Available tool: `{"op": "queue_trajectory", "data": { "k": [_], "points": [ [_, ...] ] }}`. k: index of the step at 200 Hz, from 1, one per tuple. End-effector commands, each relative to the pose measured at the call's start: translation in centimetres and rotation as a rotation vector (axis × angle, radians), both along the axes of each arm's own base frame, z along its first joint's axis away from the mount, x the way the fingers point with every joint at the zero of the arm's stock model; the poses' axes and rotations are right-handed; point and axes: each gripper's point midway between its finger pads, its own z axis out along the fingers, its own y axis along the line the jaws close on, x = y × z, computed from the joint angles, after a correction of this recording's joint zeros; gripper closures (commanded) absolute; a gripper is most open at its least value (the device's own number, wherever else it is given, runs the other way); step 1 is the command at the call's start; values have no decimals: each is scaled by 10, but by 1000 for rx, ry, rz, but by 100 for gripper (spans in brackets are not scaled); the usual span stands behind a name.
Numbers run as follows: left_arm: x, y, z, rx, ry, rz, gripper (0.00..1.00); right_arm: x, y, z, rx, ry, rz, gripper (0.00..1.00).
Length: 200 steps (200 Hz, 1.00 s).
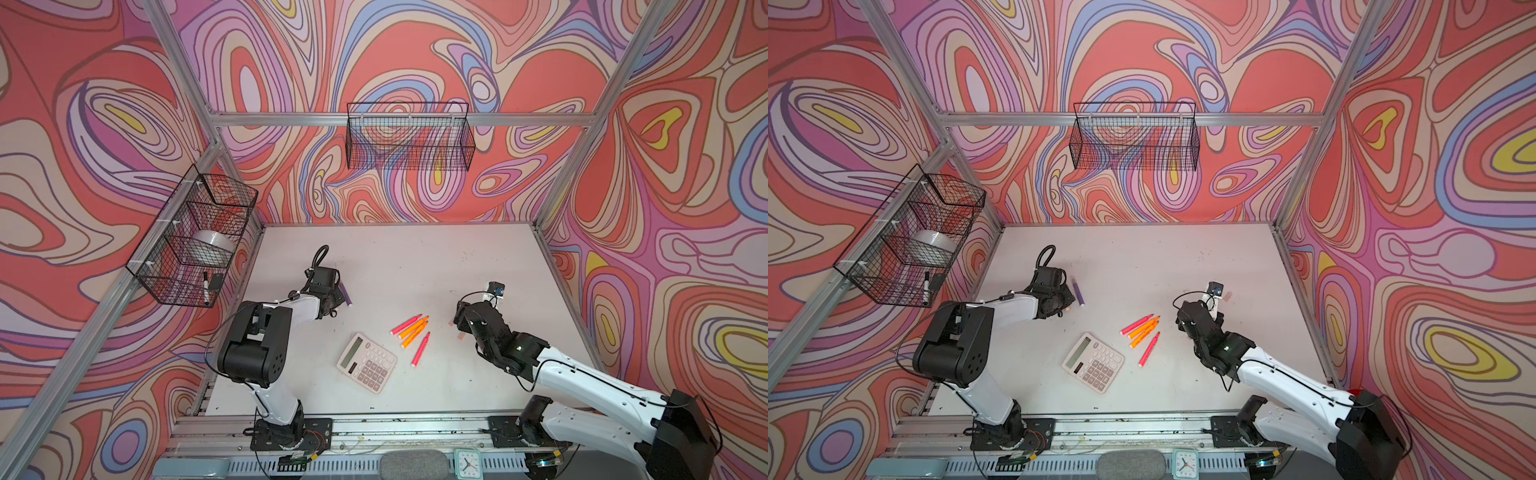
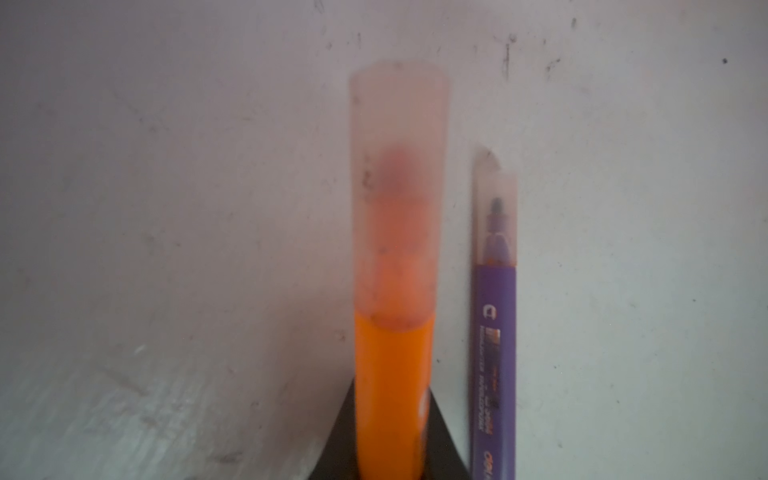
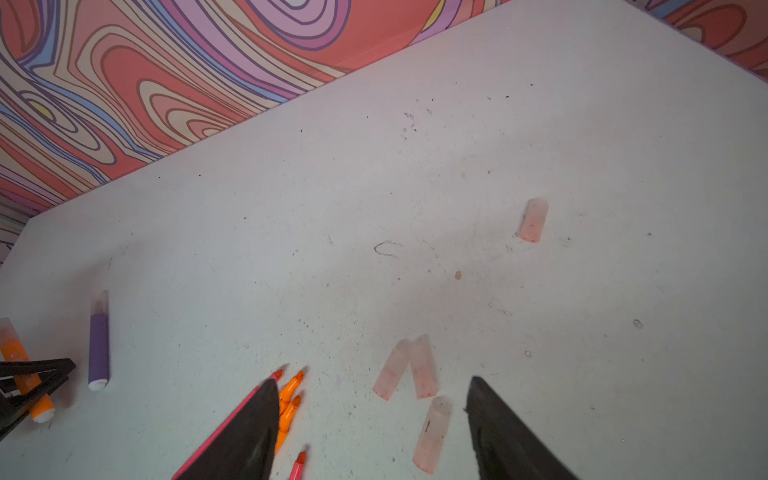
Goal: Insert the pens into the pen caps
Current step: 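Lower the capped orange marker with the left gripper while the right gripper withdraws, then release the orange marker and move the left gripper to the pink marker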
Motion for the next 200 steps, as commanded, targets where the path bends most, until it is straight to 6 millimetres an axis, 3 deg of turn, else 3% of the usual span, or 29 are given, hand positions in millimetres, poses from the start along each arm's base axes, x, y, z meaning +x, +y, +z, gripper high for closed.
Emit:
{"op": "queue_trajectory", "data": {
  "k": [1, 39, 101, 129, 151, 179, 200],
  "points": [
    [-15, 8, -19, 12, 115, 55, 100, 1, -3, 2, -6, -3, -9, 27],
    [-12, 2, -25, -13, 133, 39, 100, 0, -3, 2, 7, -12, -6, 27],
    [-12, 3, -22, 2, 144, 31, 68, 1, -1, 3, 13, -16, 1, 27],
    [-11, 4, -19, 13, 136, 18, 59, 1, -2, 5, 11, -18, 0, 27],
    [-7, 0, -16, 4, 118, -13, 58, 1, -2, 6, 11, -18, 0, 27],
    [-6, 3, 1, 25, 79, -21, 58, 0, -3, 6, 13, -19, -3, 27],
    [-8, 2, 25, 34, 21, -57, 57, 0, -5, 11, 14, -33, -9, 27]
  ]
}}
